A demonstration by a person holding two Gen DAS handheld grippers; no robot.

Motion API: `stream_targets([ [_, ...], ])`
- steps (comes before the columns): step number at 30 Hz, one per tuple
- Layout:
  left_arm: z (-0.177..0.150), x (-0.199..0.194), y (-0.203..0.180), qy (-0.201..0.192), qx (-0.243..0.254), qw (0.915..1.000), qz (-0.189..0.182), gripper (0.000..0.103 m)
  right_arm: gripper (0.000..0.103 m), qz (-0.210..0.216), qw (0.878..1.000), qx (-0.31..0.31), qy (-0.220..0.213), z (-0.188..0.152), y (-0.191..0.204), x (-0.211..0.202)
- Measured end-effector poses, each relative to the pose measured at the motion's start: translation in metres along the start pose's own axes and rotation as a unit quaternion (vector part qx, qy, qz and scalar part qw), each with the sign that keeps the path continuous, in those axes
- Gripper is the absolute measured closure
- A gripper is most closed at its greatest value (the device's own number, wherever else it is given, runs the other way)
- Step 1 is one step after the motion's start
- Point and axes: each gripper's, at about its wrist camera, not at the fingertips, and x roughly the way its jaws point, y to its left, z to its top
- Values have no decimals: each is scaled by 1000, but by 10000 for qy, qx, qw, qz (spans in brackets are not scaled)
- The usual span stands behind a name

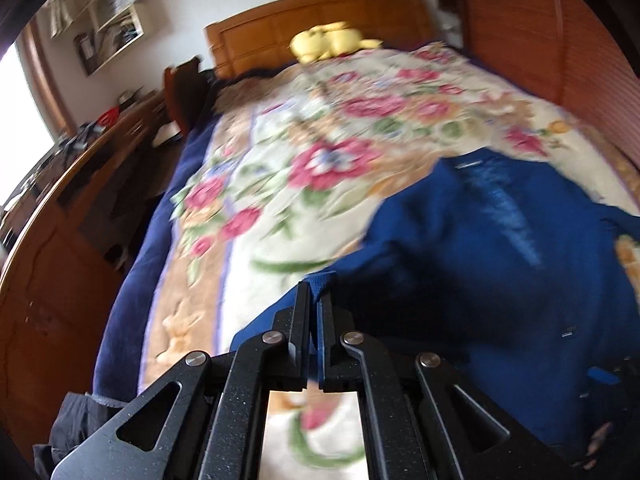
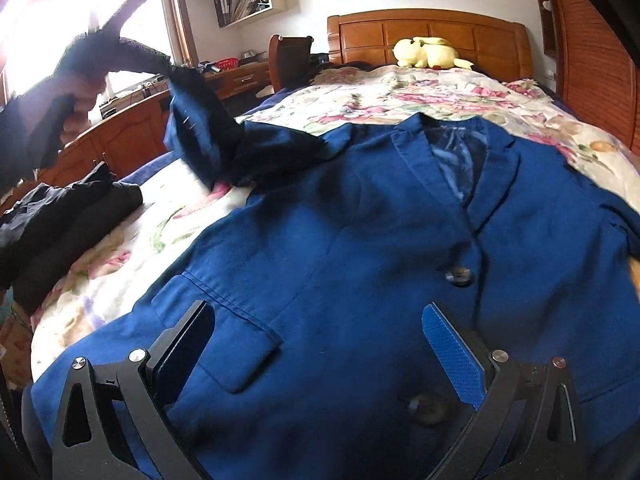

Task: Fold large clothes
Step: 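Fold the held sleeve across the jacket front and open the left tool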

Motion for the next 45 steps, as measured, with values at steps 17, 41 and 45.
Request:
stream_targets([
  [17, 31, -80, -140, -454, 501, 9935, -912, 100, 0, -545, 9958, 572, -452, 6, -56, -53],
  [41, -106, -39, -136, -479, -6, 9871, -1525, 43, 0, -607, 9964, 569, -145, 9, -57, -25],
  [45, -122, -23, -125, -529, -328, 9860, -1548, 33, 0, -583, 9968, 537, -45, 8, -57, -15],
])
